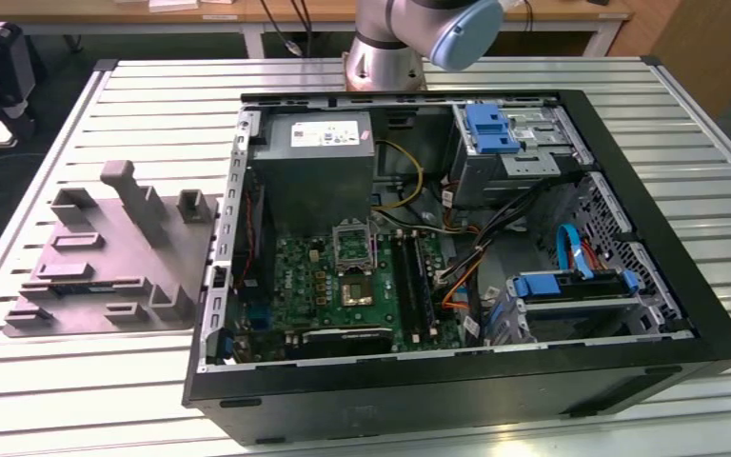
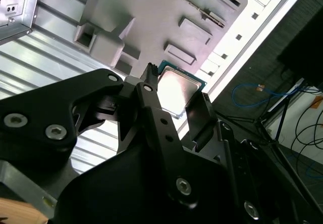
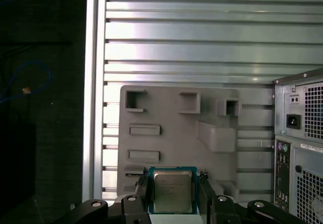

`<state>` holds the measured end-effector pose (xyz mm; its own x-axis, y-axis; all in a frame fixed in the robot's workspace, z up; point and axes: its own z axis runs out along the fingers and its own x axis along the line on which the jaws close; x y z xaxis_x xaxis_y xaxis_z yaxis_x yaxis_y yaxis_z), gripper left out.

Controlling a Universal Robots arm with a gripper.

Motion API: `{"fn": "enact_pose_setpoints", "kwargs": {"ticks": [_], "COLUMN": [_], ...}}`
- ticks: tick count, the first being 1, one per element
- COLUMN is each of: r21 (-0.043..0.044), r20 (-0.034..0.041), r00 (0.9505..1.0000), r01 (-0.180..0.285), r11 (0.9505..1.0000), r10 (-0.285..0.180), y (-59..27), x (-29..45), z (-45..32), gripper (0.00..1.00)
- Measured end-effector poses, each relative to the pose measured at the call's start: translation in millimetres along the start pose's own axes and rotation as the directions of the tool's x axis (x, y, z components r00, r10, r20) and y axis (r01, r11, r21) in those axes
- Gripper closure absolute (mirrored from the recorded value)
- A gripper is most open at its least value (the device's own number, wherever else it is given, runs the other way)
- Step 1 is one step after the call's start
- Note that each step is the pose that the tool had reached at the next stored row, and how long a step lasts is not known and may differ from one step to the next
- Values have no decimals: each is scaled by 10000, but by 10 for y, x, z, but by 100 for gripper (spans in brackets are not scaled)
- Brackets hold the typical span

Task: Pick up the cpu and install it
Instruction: 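Pick up the cpu and move it towards the insertion slot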

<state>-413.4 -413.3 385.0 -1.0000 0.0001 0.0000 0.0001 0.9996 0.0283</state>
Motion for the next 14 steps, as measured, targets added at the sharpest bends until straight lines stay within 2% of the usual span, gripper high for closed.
{"fn": "enact_pose_setpoints", "kwargs": {"ticks": [3,11,14], "r21": [0,1,1], "r20": [1,0,-2], "r00": [10000,10000,10000], "r01": [-1,-1,0], "r11": [10000,10000,10000], "r10": [1,1,0], "y": [0,0,1], "x": [-22,-25,-26], "z": [0,-1,-28], "gripper": [53,53,53]}}
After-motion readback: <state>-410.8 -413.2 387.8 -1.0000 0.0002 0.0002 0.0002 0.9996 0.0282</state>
